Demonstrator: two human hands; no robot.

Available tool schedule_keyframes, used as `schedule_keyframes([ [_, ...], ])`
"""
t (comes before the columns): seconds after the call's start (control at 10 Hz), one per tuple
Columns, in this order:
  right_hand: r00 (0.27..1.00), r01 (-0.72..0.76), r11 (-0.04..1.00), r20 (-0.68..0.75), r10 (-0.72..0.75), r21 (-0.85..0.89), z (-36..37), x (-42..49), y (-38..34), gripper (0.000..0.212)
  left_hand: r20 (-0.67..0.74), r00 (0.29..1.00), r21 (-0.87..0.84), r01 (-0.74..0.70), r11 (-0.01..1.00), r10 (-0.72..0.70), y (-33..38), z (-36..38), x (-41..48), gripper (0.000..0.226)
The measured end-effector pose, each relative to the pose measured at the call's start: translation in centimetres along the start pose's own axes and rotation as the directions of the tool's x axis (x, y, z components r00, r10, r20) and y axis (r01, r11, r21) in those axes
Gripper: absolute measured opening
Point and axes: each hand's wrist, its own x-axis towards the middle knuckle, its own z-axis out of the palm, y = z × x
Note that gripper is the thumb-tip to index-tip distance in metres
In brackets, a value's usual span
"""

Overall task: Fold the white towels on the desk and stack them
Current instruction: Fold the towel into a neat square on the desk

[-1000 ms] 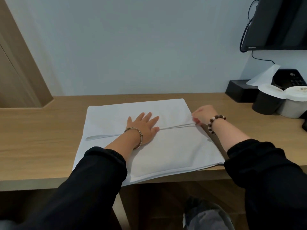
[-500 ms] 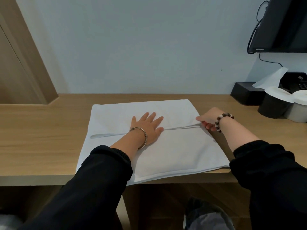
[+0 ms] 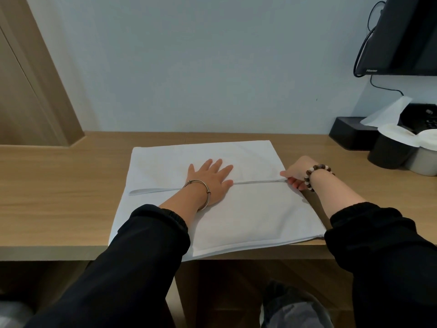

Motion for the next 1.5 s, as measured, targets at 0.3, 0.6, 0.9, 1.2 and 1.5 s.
schedule_keyframes([
  [0.3,0.999,0.043,0.992,0.011,-0.042,-0.116,-0.6,-0.9,-0.9,0.035,-0.001,1.0,0.005,-0.006,1.0,0.006,0.0,-0.1,0.0,0.053],
  [0.6,0.997,0.052,0.968,0.06,-0.038,-0.246,-0.4,-1.2,-2.1,0.036,0.006,1.0,0.008,-0.004,1.0,0.004,0.1,-0.2,-0.1,0.053],
  [0.9,0.988,0.039,0.979,0.153,-0.008,-0.201,-0.3,-1.6,-2.5,0.027,-0.004,1.0,0.013,-0.008,1.0,0.008,0.0,0.0,0.0,0.053],
  [1.2,0.996,-0.053,0.958,0.09,0.028,0.282,0.2,0.2,-0.2,0.017,0.006,1.0,0.012,-0.003,1.0,0.003,-0.1,0.1,0.0,0.055],
  [1.5,0.999,0.025,0.982,-0.05,-0.016,0.189,1.0,-0.1,-0.2,0.023,-0.043,0.966,0.202,-0.242,0.949,0.256,-1.9,-2.6,-2.8,0.042],
])
